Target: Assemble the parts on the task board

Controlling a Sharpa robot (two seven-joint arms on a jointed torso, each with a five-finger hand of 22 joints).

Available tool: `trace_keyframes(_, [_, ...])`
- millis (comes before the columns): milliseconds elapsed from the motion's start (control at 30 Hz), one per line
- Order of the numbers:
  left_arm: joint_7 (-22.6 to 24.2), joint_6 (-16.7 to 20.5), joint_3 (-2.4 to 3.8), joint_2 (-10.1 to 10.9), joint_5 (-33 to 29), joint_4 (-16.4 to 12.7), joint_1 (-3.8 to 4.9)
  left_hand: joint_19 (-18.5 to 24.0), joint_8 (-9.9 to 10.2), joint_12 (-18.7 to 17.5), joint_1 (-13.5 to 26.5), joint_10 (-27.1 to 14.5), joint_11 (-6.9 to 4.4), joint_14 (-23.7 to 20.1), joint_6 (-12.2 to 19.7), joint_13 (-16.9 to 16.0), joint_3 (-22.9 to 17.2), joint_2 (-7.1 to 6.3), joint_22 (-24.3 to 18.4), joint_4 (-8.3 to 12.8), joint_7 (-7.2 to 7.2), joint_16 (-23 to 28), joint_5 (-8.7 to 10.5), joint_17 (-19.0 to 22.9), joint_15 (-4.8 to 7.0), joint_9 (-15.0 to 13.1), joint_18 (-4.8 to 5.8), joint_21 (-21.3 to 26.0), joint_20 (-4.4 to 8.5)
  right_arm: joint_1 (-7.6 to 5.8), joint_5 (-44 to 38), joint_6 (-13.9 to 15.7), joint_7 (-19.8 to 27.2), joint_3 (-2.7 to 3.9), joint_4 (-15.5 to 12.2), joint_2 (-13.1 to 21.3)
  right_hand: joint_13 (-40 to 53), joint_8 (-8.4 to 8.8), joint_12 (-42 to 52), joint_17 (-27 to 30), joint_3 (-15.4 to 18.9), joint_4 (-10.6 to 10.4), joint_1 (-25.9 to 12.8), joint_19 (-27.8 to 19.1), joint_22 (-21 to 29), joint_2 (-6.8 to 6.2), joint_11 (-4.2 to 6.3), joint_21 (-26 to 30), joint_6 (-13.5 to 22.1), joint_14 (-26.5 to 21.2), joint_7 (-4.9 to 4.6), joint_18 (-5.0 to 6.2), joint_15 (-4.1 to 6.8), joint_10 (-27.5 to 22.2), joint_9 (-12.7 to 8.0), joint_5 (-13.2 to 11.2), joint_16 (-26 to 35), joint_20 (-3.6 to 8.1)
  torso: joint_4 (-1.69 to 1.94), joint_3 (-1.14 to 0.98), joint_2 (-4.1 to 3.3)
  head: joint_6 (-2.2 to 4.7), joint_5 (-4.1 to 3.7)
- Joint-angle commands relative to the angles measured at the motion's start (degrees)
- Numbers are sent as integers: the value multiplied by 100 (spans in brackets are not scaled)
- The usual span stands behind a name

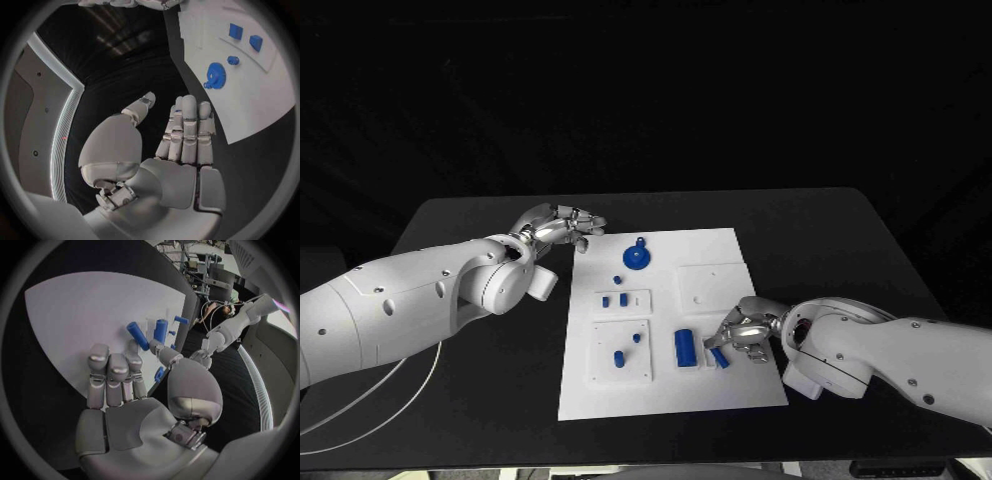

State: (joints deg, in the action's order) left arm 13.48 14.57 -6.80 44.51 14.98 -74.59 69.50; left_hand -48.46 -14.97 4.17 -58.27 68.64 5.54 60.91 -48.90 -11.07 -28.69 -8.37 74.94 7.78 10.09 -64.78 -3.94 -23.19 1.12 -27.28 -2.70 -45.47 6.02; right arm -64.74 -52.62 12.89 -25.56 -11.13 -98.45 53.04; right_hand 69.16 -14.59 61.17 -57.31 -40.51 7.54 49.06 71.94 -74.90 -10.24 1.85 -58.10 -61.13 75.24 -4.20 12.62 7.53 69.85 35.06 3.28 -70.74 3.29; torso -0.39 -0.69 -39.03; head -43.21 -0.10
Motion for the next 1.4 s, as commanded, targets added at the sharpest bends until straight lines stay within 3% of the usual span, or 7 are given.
trace_keyframes(33, [32, -71, 4, -4, 11, -10, 3, -28, -32, -21, -8, -19, 11, 14, 21, 9, 25, 42, 84, -16, -15, 31, 14, -9, -38, -1, -139, 40, 38, 13, -8, -41, 52, -7, -17, -14, 13, -10, 38, -5, -56, 62, 77, -13, -46, 108, 23, 15, -56, -11, -9, 238, 50, 26, 0, -19, 32, 20, 2, -1, 1, -3, -1])
trace_keyframes(133, [31, -69, 4, -1, 11, -13, 3, -28, -33, -21, -9, -19, 11, 14, 21, 9, 25, 43, 84, -16, -15, 31, 14, -9, -38, -1, -139, 40, 38, 13, -24, -41, 54, -7, -13, -12, 20, -16, 47, -6, -137, 129, 168, -22, -52, 260, 26, 13, -76, -12, -6, 238, 51, 38, -3, -20, 32, 13, 1, -1, 0, -2, 0])
trace_keyframes(233, [30, -69, 4, -2, 11, -12, 3, -28, -35, -21, -11, -19, 11, 13, 21, 9, 25, 43, 84, -15, -15, 31, 14, -9, -38, -2, -139, 40, 38, 13, -66, -41, 57, -7, 0, -13, 29, -22, 61, -7, -163, 152, 175, -25, -57, 327, 28, 8, -94, -12, -4, 238, 50, 52, -7, -23, 32, 2, 0, 0, 0, -4, 1])
trace_keyframes(833, [26, -75, 4, 2, 11, -13, 3, -28, -47, -18, -8, -20, 11, 13, 24, 9, 28, 47, 86, -20, -17, 33, 15, -11, -39, -2, -139, 42, 36, 12, -66, -63, 79, -6, 10, -31, 71, -30, 126, -8, -160, 122, 37, -24, -68, 356, 37, -7, -154, -8, 7, 238, 53, 123, -38, 6, 29, -33, 2, 1, 0, 5, 21])
trace_keyframes(933, [30, -80, 4, 3, 11, -12, 3, -28, -49, -18, -6, -20, 12, 13, 24, 9, 29, 49, 86, -22, -17, 33, 15, -11, -39, -2, -139, 43, 35, 8, -66, -175, 48, -6, 15, -20, 86, -32, 149, -7, -176, 91, 4, -24, -68, 378, 41, -7, -172, -9, 12, 238, 57, 148, -47, 20, 29, -37, 3, 2, -1, 6, 24])
trace_keyframes(1033, [27, -82, 4, 4, 11, -14, 3, -27, -71, -16, 31, -21, 13, 11, 11, 9, 37, 73, 86, -57, -23, 36, 15, -12, -40, -6, -136, 47, 32, -9, -69, -270, 17, -6, 5, -12, 91, -29, 158, -3, -244, -74, -140, -34, -65, 476, 46, 0, -197, -12, 19, 238, 58, 171, -70, 31, 36, -52, 4, 3, 1, 10, 26])
trace_keyframes(1400, [13, -93, 4, 0, 11, -15, 3, -26, -77, -16, 35, -23, 13, 10, 14, 10, 39, 74, 87, -62, -25, 38, 15, -13, -40, -6, -138, 49, 32, -146, -51, -314, -25, -4, -80, 23, 115, -31, 186, -2, -353, -91, -230, -36, -76, 440, 55, -13, -233, -12, 27, 238, 66, 206, -100, 0, 35, -48, -2, 3, 0, 24, 44])
